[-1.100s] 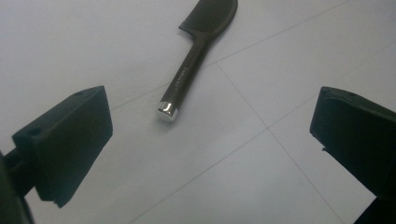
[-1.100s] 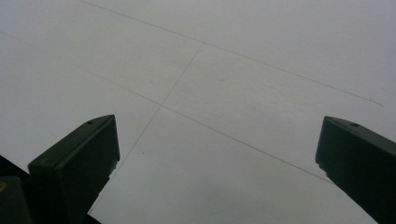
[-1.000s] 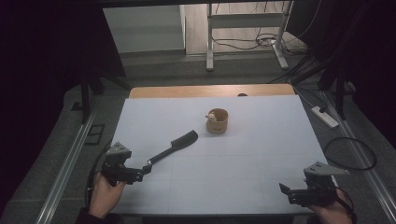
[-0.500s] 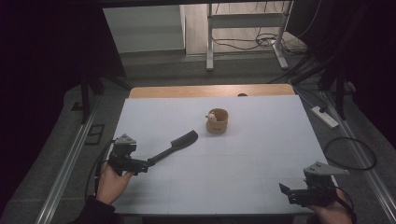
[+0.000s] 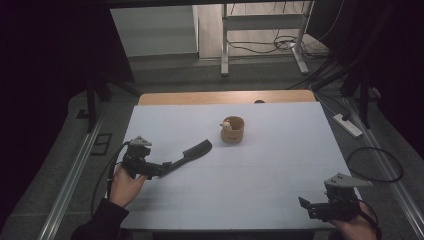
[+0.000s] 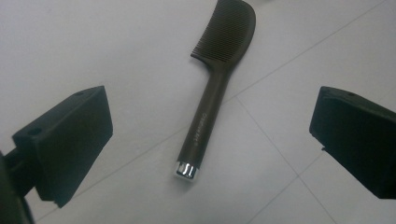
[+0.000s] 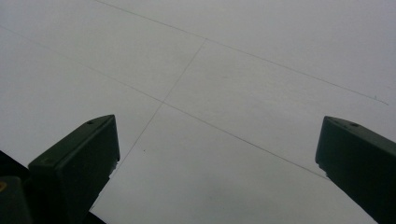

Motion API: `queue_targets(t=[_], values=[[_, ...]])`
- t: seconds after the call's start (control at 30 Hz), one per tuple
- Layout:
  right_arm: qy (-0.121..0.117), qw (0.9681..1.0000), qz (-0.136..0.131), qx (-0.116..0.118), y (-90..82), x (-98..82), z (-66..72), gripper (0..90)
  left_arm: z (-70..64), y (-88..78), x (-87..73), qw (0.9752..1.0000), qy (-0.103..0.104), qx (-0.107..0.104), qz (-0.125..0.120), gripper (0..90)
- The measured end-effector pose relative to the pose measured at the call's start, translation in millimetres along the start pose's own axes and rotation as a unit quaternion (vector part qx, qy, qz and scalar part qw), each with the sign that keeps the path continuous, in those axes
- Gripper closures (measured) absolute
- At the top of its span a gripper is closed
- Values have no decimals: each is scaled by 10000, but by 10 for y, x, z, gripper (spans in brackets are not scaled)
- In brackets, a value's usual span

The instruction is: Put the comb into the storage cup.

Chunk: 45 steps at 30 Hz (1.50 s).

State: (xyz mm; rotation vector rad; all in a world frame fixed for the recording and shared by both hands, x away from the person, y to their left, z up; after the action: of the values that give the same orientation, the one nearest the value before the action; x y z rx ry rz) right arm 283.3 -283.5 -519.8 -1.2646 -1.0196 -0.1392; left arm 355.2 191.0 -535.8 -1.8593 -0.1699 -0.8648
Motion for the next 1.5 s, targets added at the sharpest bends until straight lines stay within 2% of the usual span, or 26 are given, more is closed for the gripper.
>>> queue_targets(t=[0.33, 0.73, 1.2, 1.3, 1.47, 1.5], values=[[5, 10000, -4, 10, 0, 0, 0, 0, 51, 147, 107, 9998, 65, 68, 159, 0], [3, 10000, 12, 24, 2, -2, 2, 0, 118, 260, 229, 9996, 67, 13, 265, 0], [9, 10000, 34, 27, 5, -5, 2, 0, 169, 427, 338, 9988, 148, 68, 467, 0], [7, 10000, 40, 26, 7, -6, 2, 0, 165, 471, 359, 9986, 111, 13, 513, 0], [2, 10000, 43, 28, 6, -8, 1, 0, 186, 515, 356, 9981, 96, 118, 593, 1], [0, 10000, 40, 29, 6, -7, 2, 0, 199, 520, 341, 9978, 120, 148, 635, 34]])
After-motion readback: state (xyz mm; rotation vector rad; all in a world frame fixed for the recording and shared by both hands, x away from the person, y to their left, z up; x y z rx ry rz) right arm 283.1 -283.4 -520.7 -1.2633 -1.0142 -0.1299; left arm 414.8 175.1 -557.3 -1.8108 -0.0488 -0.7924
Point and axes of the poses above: each handheld gripper's, and its own axes: y roughly forward along the jaws, x roughly out of its top, z roughly to its left, the point moved 9 cm from there along y, roughly forward along the jaws, and after that the axes turned 4 degrees about -y, right-handed, at the moved point
